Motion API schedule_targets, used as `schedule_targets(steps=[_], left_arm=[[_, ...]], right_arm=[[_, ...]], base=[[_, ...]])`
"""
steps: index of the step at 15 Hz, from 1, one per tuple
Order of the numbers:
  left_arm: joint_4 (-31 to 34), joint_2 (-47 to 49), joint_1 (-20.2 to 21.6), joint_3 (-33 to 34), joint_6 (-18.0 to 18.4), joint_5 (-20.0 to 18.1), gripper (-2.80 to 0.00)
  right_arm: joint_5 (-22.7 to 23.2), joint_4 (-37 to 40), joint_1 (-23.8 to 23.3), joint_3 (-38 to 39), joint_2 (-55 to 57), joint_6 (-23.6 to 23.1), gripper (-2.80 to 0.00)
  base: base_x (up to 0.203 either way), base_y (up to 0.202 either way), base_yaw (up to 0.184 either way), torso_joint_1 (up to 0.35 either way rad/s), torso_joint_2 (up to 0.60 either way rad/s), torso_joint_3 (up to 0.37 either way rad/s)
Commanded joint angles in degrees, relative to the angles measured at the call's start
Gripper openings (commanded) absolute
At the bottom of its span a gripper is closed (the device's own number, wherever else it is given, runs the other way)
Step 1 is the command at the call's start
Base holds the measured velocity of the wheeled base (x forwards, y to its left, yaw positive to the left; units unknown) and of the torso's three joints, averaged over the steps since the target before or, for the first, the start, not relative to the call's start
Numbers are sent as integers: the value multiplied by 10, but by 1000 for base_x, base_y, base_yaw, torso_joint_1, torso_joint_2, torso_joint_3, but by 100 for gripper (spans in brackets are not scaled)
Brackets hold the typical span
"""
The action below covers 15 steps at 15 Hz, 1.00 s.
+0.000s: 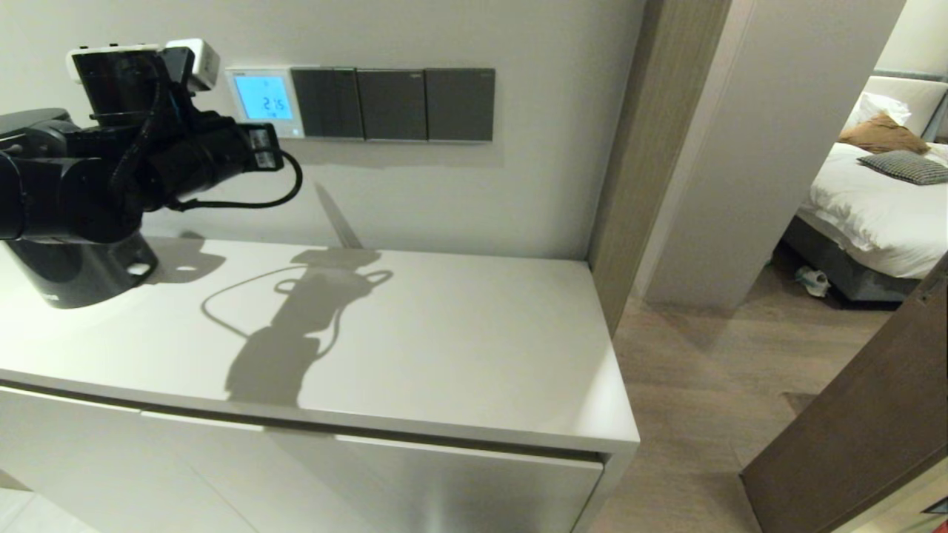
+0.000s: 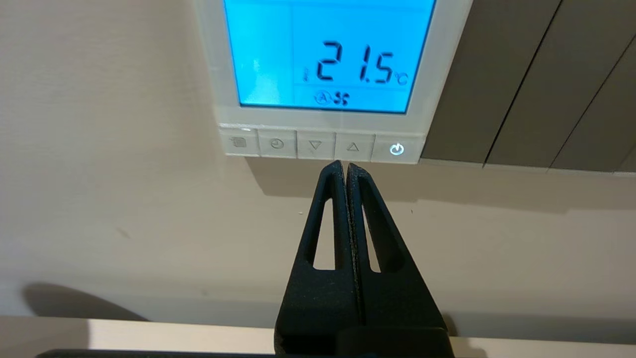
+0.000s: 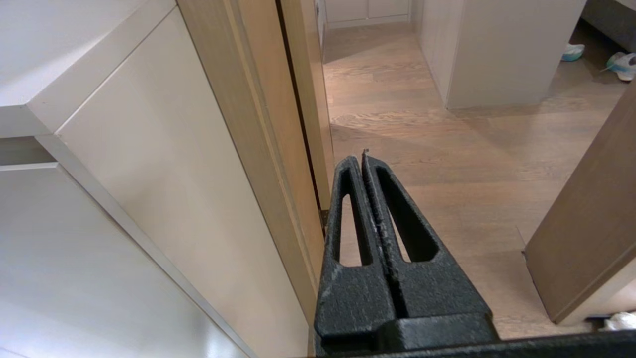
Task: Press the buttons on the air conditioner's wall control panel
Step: Press the temperature increase button
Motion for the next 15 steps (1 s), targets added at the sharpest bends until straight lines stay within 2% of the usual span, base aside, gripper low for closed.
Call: schedule_targets(steps=[1, 15], left_arm=[[-2, 3, 0, 0, 0, -1, -280], [-2, 28, 0, -25, 0, -1, -280]], right_arm=[[0, 0, 0, 1, 1, 0, -280], [0, 0, 0, 1, 1, 0, -280]], base=[[0, 0, 0, 0, 0, 0], [0, 0, 0, 0, 0, 0]])
